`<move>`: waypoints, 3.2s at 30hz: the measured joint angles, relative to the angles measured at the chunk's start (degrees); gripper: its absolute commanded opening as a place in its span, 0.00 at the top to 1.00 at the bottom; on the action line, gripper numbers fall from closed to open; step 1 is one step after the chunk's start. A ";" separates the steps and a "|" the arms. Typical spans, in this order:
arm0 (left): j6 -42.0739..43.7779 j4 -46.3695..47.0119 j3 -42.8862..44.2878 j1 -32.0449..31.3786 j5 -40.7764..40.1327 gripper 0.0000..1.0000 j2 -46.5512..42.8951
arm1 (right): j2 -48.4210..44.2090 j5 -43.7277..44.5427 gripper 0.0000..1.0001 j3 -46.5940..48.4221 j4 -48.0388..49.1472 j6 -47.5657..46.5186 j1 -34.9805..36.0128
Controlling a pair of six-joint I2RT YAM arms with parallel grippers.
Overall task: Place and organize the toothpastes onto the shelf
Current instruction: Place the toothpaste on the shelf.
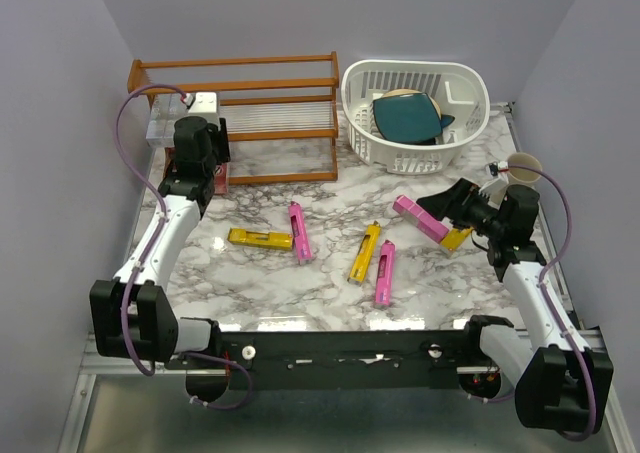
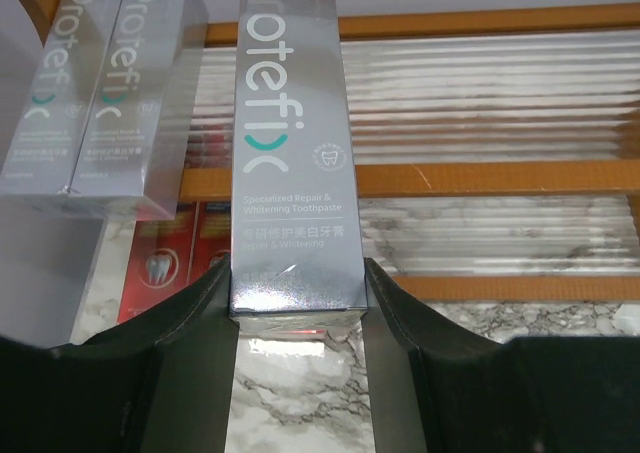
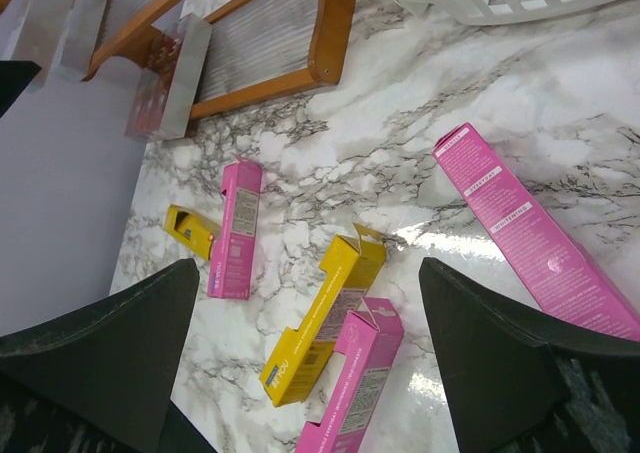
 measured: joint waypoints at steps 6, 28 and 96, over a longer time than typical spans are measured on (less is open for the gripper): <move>1.09 4.61 0.46 2.82 3.37 0.75 4.02 | -0.55 0.02 0.00 0.00 -0.04 -0.04 0.00; 0.83 11.52 3.89 10.38 11.08 0.67 13.27 | -0.85 0.15 0.00 -0.42 -0.20 -0.33 0.17; 4.68 12.07 5.09 3.96 3.39 0.41 17.38 | -1.25 0.17 0.01 -1.18 0.11 -0.26 0.26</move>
